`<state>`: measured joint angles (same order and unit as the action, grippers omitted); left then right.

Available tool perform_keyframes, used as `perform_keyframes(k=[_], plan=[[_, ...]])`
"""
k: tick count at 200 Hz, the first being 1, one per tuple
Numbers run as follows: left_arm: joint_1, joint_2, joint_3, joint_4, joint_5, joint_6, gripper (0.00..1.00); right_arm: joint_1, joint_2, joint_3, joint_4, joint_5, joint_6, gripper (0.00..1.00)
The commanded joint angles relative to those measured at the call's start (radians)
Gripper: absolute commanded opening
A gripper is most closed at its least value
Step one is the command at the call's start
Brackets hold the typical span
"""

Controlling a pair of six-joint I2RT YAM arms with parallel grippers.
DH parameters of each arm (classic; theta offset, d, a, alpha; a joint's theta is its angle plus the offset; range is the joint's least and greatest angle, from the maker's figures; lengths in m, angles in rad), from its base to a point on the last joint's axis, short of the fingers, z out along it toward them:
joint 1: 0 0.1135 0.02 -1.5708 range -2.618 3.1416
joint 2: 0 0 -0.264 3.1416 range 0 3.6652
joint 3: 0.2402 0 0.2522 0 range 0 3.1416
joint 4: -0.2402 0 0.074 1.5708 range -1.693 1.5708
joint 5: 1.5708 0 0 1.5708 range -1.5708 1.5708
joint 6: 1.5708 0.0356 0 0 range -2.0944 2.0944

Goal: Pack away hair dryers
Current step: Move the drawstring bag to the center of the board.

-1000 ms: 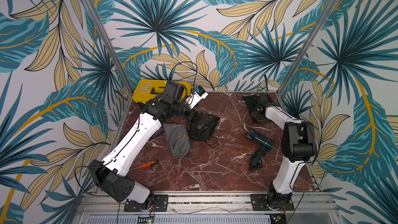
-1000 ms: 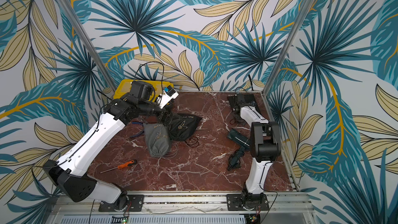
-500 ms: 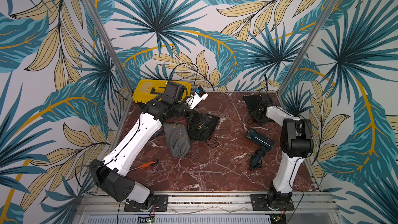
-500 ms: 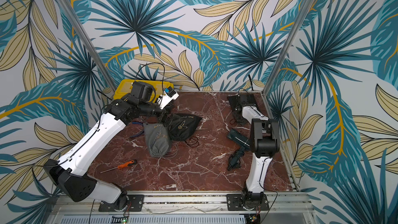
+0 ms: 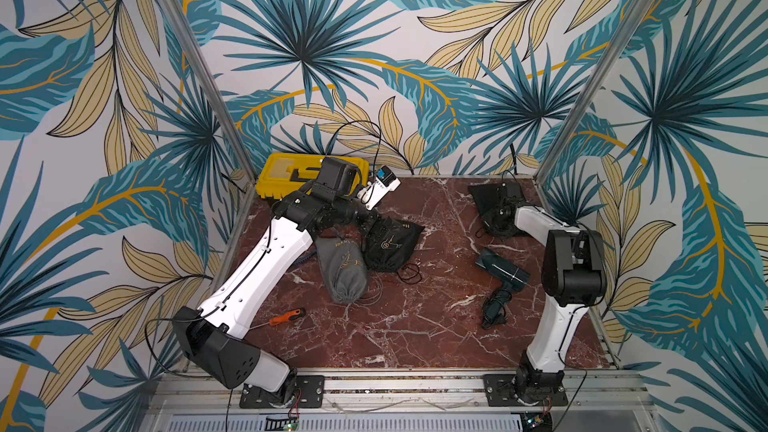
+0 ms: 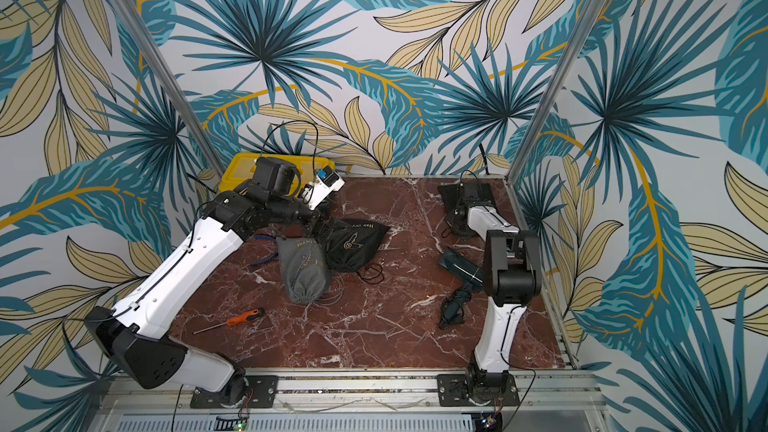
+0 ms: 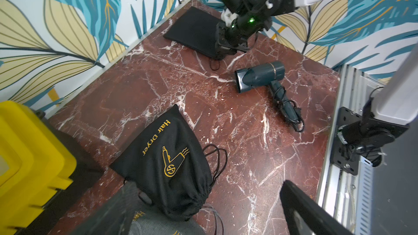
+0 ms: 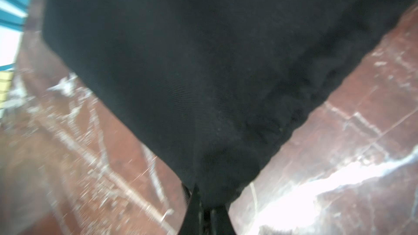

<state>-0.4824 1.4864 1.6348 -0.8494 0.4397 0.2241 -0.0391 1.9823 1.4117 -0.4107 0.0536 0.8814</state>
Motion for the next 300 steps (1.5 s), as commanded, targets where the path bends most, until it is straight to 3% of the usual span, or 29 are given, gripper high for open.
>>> perform_keyframes(k=[1,46,90,146,182,217,234,264,300], plan=[[0.009,-0.007,0.052,0.016,-0.076,-0.031,0.99,0.040,-0.086,-0.039,0.047,-0.071,-0.008,0.00],[0.013,-0.073,0.049,0.008,-0.077,-0.022,1.00,0.164,-0.191,-0.106,0.077,-0.103,-0.004,0.00],[0.013,-0.124,0.013,-0.026,-0.049,-0.002,0.99,0.310,-0.270,-0.202,0.066,-0.058,-0.031,0.00],[0.012,-0.156,-0.012,-0.058,-0.051,0.024,1.00,0.412,-0.389,-0.432,0.134,-0.086,0.032,0.00],[0.013,-0.161,-0.024,-0.069,-0.047,0.035,0.99,0.497,-0.447,-0.474,0.090,-0.064,0.038,0.00],[0.011,-0.139,-0.018,-0.072,-0.056,0.047,1.00,0.537,-0.508,-0.478,-0.009,0.009,0.019,0.35],[0.011,-0.115,0.002,-0.076,-0.061,0.054,0.99,0.551,-0.567,-0.475,-0.072,0.068,-0.005,0.46],[0.011,-0.061,0.065,-0.091,-0.055,0.055,0.99,0.560,-0.645,-0.437,-0.219,0.156,-0.033,0.52],[0.011,-0.034,0.136,-0.091,-0.025,0.057,0.99,0.570,-0.823,-0.495,-0.379,0.295,0.037,0.55]])
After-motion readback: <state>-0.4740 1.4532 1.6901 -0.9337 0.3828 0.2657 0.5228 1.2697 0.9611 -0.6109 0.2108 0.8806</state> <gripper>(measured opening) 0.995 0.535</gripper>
